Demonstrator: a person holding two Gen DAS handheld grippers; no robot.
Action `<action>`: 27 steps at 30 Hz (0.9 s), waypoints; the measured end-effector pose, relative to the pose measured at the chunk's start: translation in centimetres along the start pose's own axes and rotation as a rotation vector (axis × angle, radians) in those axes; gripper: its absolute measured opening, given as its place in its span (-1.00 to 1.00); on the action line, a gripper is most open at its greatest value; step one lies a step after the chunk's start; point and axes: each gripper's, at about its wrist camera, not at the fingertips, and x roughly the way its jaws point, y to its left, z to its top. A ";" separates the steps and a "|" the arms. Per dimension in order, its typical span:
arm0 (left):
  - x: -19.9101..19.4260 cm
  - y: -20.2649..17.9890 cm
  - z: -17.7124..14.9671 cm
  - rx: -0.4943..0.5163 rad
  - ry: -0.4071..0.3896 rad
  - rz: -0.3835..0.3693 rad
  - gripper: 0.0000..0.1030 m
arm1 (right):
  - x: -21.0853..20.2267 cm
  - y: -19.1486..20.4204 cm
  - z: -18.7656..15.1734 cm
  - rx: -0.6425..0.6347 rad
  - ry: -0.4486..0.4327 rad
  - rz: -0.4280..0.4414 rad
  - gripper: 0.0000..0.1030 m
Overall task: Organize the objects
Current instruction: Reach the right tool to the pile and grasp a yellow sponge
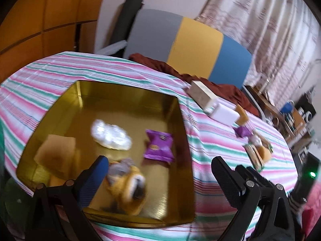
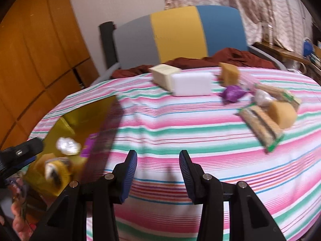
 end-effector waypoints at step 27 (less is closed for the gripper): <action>1.4 -7.5 -3.1 0.178 0.101 -0.095 1.00 | 2.3 -14.8 3.4 0.342 -0.017 -0.085 -0.05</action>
